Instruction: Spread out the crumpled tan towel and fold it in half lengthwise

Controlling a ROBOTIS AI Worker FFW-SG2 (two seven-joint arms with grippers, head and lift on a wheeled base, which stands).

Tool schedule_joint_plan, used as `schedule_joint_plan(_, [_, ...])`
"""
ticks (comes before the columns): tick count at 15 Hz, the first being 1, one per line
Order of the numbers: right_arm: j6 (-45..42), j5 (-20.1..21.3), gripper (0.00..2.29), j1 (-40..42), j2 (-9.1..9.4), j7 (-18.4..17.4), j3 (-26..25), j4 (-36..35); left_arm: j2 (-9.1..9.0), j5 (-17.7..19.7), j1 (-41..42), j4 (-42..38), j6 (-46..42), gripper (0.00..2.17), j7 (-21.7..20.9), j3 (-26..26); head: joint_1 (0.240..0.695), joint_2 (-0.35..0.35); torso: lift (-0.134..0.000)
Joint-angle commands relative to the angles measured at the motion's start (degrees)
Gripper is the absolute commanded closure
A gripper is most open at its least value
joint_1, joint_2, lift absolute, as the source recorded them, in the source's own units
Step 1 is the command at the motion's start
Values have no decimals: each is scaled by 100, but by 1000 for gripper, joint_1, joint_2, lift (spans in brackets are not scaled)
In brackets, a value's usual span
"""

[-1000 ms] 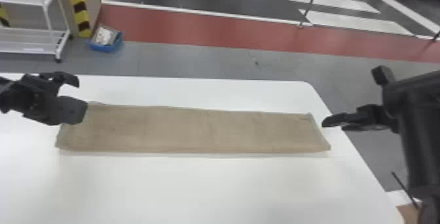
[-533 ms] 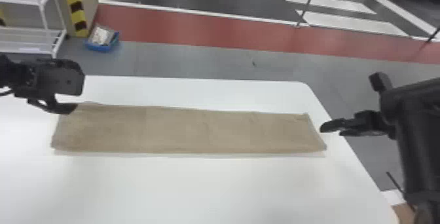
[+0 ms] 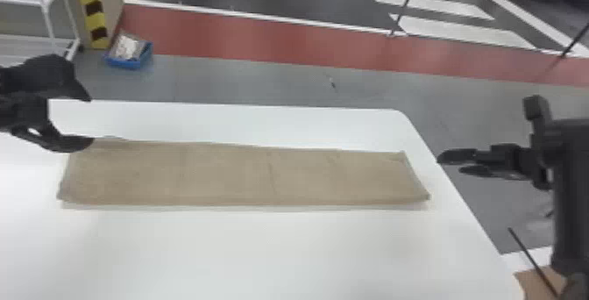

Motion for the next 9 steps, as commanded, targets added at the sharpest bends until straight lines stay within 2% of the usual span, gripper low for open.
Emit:
schedule_joint_plan(1, [-35,-32,53,60,-15,-39,-96,0,-3,-43,48,-36,7,309,-10,8,695,-299,-124])
schedule_joint_plan(9, [-70,-111,53,112,-42,-179,-105,8,14,-122,188,-151,7,306,-1,43,695,-314,-124])
